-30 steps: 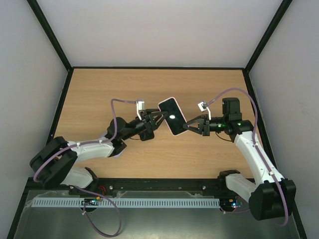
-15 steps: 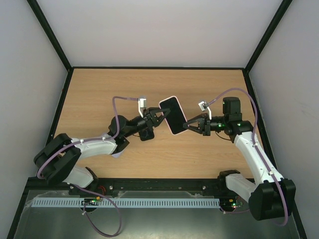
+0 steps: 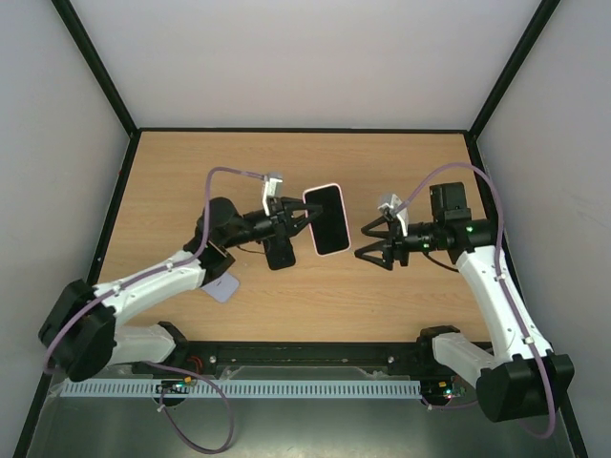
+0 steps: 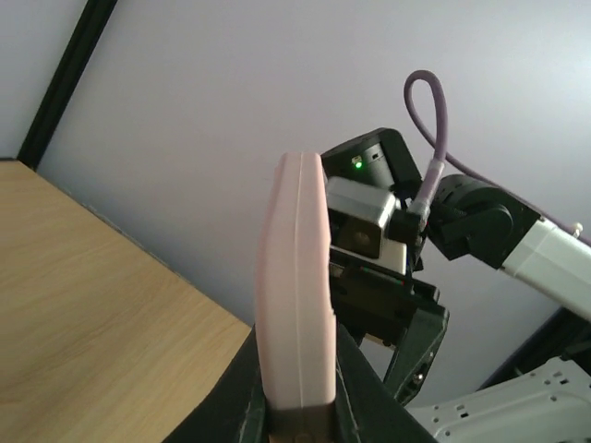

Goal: Take the phone out of the phone case

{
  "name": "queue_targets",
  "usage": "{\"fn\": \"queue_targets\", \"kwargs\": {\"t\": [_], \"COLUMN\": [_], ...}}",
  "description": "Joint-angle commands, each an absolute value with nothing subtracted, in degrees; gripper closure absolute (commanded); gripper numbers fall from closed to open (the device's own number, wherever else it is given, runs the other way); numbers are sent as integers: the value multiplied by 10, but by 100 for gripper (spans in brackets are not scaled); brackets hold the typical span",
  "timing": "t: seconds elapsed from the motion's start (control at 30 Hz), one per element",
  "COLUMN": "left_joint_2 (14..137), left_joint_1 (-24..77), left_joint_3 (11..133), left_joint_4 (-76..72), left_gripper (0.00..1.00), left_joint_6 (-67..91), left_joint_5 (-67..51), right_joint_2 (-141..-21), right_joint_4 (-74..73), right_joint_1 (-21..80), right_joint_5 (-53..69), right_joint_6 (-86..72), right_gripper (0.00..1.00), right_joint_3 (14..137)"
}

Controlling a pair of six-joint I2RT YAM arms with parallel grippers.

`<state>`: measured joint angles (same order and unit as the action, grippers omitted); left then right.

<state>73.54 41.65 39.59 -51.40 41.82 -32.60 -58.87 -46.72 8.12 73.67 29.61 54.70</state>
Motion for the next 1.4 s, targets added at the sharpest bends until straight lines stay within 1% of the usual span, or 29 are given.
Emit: {"fn": "queue_targets", "kwargs": {"t": [0.0,0.1,0.17,0.27,0.37,0.47,0.63,0.73,0.93,1.07,1.13,1.2,1.37], "left_joint_2": [670,656,656,665,681,692,694,695,700,706,709,710,704], "left_joint_1": [403,397,392,390,390,390,390,390,390,390,390,390,391], "left_joint_3": [467,484,485,485,491,487,479,476,468,473,473,473,466], "left_joint_4": [-335,-274,-268,-284,-317,-358,-394,-408,-446,-450,-458,-464,-460], "left_gripper": [97,97,97,97,97,97,97,97,97,97,97,97,97], "left_joint_6": [308,272,274,288,318,353,388,402,431,446,459,469,479], "left_joint_5": [-382,-404,-416,-440,-463,-465,-455,-459,-470,-481,-489,-497,-499], "right_joint_2": [-602,-612,-613,-618,-628,-634,-612,-606,-609,-606,-603,-599,-597], "right_joint_4": [-667,-735,-735,-707,-657,-609,-518,-496,-520,-548,-557,-558,-540], "right_joint_1": [81,90,99,129,183,215,219,219,219,219,219,219,219], "right_joint_5": [635,609,606,616,617,633,660,662,667,648,641,638,656], "right_joint_6": [554,646,649,610,546,483,406,386,417,469,483,488,469], "right_gripper": [21,23,26,32,37,39,39,42,54,57,60,63,66], "right_joint_3": [591,607,612,618,624,630,614,610,608,601,598,592,586]}}
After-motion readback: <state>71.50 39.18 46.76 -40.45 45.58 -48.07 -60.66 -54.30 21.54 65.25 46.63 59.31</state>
